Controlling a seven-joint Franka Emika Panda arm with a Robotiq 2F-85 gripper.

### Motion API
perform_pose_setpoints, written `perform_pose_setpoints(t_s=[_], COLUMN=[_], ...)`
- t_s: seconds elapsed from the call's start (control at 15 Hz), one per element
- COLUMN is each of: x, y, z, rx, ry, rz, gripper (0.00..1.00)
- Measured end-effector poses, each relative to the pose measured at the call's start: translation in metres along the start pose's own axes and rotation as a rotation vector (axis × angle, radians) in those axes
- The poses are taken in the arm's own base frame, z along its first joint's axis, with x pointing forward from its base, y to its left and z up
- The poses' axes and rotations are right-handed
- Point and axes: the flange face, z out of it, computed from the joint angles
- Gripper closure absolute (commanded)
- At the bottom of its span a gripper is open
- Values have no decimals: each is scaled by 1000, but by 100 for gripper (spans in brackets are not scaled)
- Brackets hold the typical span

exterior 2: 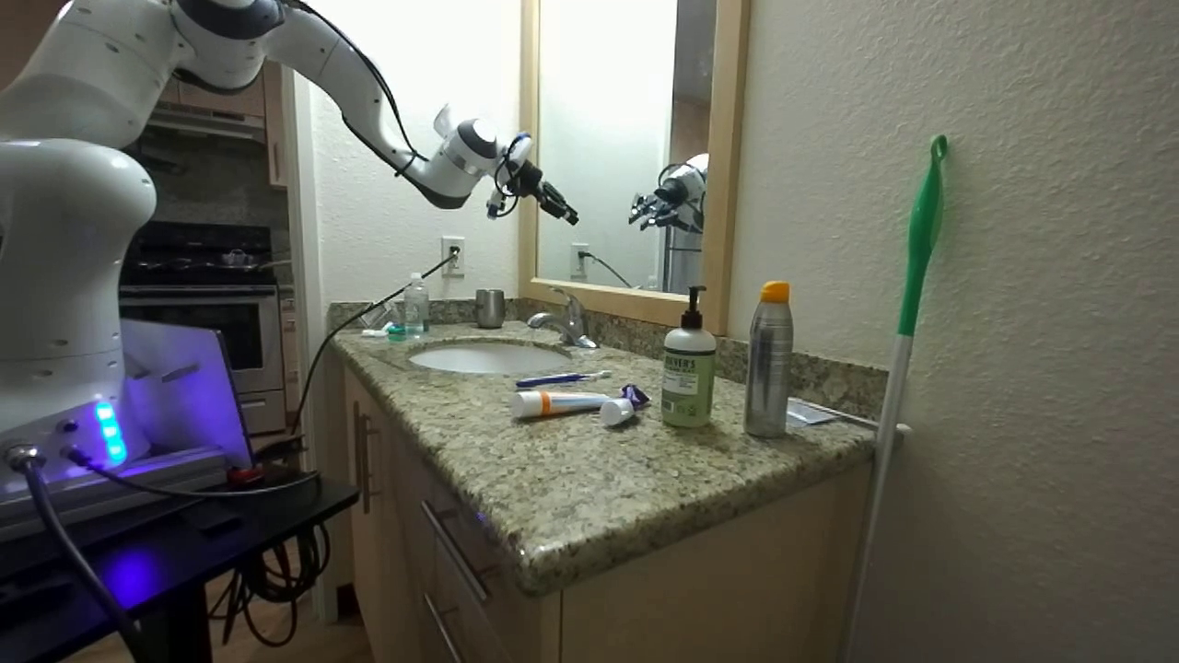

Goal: Open the faucet

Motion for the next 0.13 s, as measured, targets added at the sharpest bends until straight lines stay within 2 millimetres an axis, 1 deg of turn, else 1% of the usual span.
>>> perform_pose_setpoints(t_s=[0.07,0.13], x=[8,12], y=[-2,-2], z=[-7,-12], rx=[9,15], ry=[8,9], rz=[19,30], gripper=[48,44])
